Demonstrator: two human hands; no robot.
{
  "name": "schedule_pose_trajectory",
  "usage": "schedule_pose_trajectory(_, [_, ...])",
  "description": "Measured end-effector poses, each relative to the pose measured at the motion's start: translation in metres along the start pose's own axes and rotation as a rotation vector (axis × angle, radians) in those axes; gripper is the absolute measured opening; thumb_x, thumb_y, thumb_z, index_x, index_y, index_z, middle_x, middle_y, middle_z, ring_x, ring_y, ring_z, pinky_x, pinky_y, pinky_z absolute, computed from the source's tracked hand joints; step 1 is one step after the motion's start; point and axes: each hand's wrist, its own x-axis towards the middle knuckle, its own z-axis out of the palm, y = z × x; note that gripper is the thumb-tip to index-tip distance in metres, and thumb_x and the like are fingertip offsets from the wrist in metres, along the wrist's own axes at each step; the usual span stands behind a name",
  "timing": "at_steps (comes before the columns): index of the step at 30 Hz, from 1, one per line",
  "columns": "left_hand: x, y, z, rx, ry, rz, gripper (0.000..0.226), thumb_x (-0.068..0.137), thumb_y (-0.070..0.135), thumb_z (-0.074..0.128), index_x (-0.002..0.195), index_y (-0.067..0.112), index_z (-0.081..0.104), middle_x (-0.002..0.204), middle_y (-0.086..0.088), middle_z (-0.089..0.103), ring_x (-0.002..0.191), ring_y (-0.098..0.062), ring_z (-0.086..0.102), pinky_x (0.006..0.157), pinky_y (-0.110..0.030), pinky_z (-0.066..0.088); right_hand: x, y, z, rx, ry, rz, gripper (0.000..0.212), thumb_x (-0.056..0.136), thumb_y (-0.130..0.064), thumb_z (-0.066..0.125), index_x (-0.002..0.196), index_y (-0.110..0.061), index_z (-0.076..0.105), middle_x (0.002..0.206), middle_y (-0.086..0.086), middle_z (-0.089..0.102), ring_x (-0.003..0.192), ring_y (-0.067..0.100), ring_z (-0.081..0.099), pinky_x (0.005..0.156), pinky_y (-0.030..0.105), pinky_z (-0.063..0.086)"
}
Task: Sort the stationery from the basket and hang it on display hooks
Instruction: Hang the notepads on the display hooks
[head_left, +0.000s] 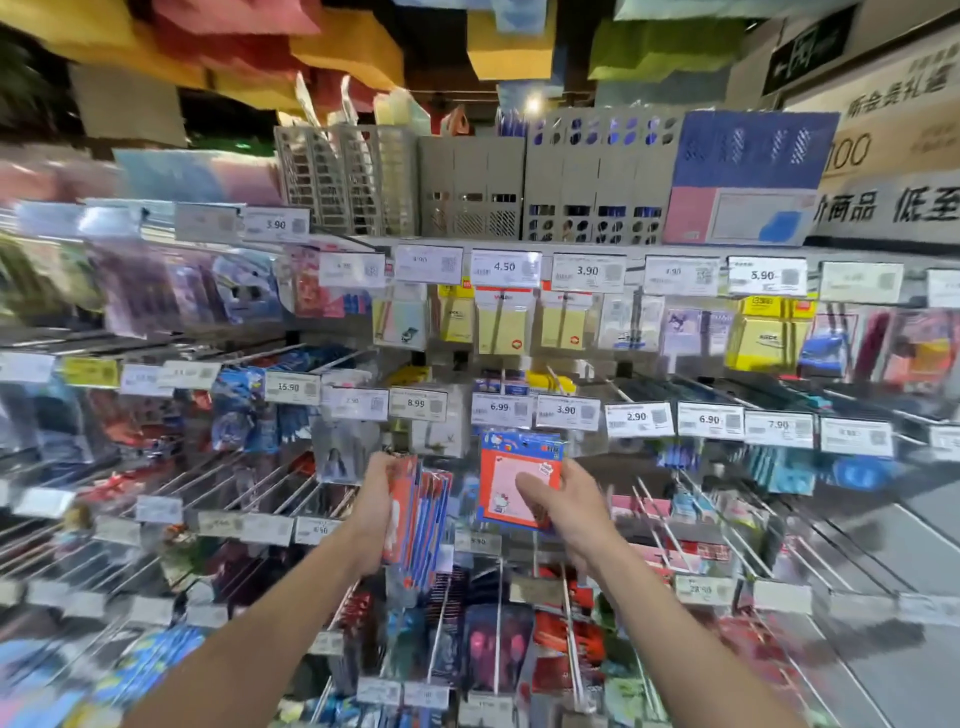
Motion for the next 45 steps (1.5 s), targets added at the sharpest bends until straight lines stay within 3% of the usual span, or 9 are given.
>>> schedule_pose_trajectory(3, [-0.009, 0.001, 0.014, 0.187, -0.084, 0.022, 0.074, 0.105, 0.066, 0.019, 0.082, 0.025, 0.075, 0.083, 0.001, 0.076, 0.078, -0.014, 0.069, 0.092, -0.033, 0.049, 0.006, 0.002, 0.013, 0.006, -0.087, 0.013, 0.023, 0.090, -0.002, 0.072, 0.109, -0.013, 0.065, 0.094, 0.003, 0.078, 0.084, 0.017, 0.071, 0.080, 0.032, 0.057])
schedule_pose_trajectory(8, [-0.023, 0.002, 0.035, 0.451, -0.328, 0.043, 0.028, 0.113, 0.040, 0.030, 0.111, 0.040, 0.057, 0.103, 0.019, 0.067, 0.080, 0.014, 0.067, 0.075, -0.005, 0.048, 0.012, 0.006, 0.031, 0.058, -0.214, 0.007, 0.036, 0.092, -0.010, 0.067, 0.127, -0.008, 0.060, 0.114, 0.007, 0.076, 0.105, 0.026, 0.071, 0.092, 0.038, 0.056])
schedule_pose_trajectory(14, [0.004, -0.010, 0.017, 0.452, -0.413, 0.063, 0.047, 0.095, 0.071, 0.053, 0.125, 0.037, 0.067, 0.122, -0.016, 0.072, 0.106, -0.052, 0.059, 0.090, -0.056, 0.048, 0.015, -0.005, 0.035, 0.107, -0.251, 0.010, 0.026, 0.103, -0.022, 0.060, 0.125, -0.009, 0.061, 0.113, 0.008, 0.076, 0.102, 0.025, 0.073, 0.081, 0.035, 0.058])
schedule_pose_trajectory(19, [-0.003, 0.005, 0.018, 0.463, -0.424, 0.111, 0.036, 0.111, 0.035, 0.043, 0.134, 0.011, 0.058, 0.093, -0.009, 0.078, 0.079, -0.024, 0.074, 0.081, -0.035, 0.062, 0.023, -0.022, 0.032, 0.177, -0.067, 0.026, 0.006, 0.102, -0.019, 0.061, 0.104, -0.015, 0.066, 0.084, 0.008, 0.075, 0.065, 0.014, 0.070, 0.049, 0.022, 0.049])
schedule_pose_trajectory(22, [-0.001, 0.004, 0.018, 0.450, -0.476, 0.110, 0.032, 0.111, 0.030, 0.044, 0.135, 0.012, 0.056, 0.089, -0.002, 0.077, 0.073, -0.016, 0.073, 0.074, -0.029, 0.061, 0.026, -0.021, 0.035, 0.119, -0.016, -0.017, 0.006, 0.099, -0.017, 0.066, 0.098, -0.012, 0.068, 0.088, 0.014, 0.075, 0.068, 0.020, 0.072, 0.056, 0.028, 0.053])
schedule_pose_trajectory(27, [0.011, 0.001, 0.017, 0.442, -0.517, 0.131, 0.030, 0.109, 0.037, 0.048, 0.136, 0.025, 0.055, 0.114, -0.012, 0.076, 0.102, -0.039, 0.073, 0.097, -0.048, 0.058, 0.029, -0.017, 0.041, -0.062, 0.065, -0.131, 0.010, 0.095, -0.022, 0.070, 0.088, -0.015, 0.070, 0.090, 0.027, 0.073, 0.076, 0.045, 0.070, 0.069, 0.051, 0.057])
schedule_pose_trajectory(30, [0.017, 0.005, 0.016, 0.471, -0.489, 0.158, 0.026, 0.109, 0.035, 0.047, 0.129, 0.023, 0.058, 0.104, -0.008, 0.077, 0.088, -0.029, 0.075, 0.089, -0.040, 0.060, 0.031, -0.022, 0.036, -0.157, 0.010, -0.127, 0.008, 0.092, -0.027, 0.074, 0.092, -0.019, 0.073, 0.101, 0.008, 0.076, 0.092, 0.030, 0.074, 0.078, 0.045, 0.061])
schedule_pose_trajectory(36, [0.029, 0.006, 0.014, 0.467, -0.508, 0.149, 0.028, 0.109, 0.038, 0.048, 0.128, 0.021, 0.059, 0.099, -0.008, 0.078, 0.085, -0.026, 0.074, 0.086, -0.042, 0.060, 0.031, -0.034, 0.031, -0.248, -0.057, -0.034, 0.006, 0.097, -0.014, 0.067, 0.094, -0.009, 0.067, 0.086, 0.010, 0.076, 0.070, 0.014, 0.074, 0.050, 0.019, 0.048])
schedule_pose_trajectory(45, [0.034, 0.002, 0.014, 0.518, -0.576, 0.194, 0.024, 0.110, 0.033, 0.047, 0.133, 0.033, 0.050, 0.093, -0.004, 0.076, 0.078, -0.020, 0.072, 0.075, -0.033, 0.058, 0.037, -0.031, 0.030, -0.282, -0.067, -0.032, 0.011, 0.099, -0.020, 0.066, 0.100, -0.010, 0.069, 0.088, 0.008, 0.079, 0.083, 0.022, 0.077, 0.071, 0.037, 0.060])
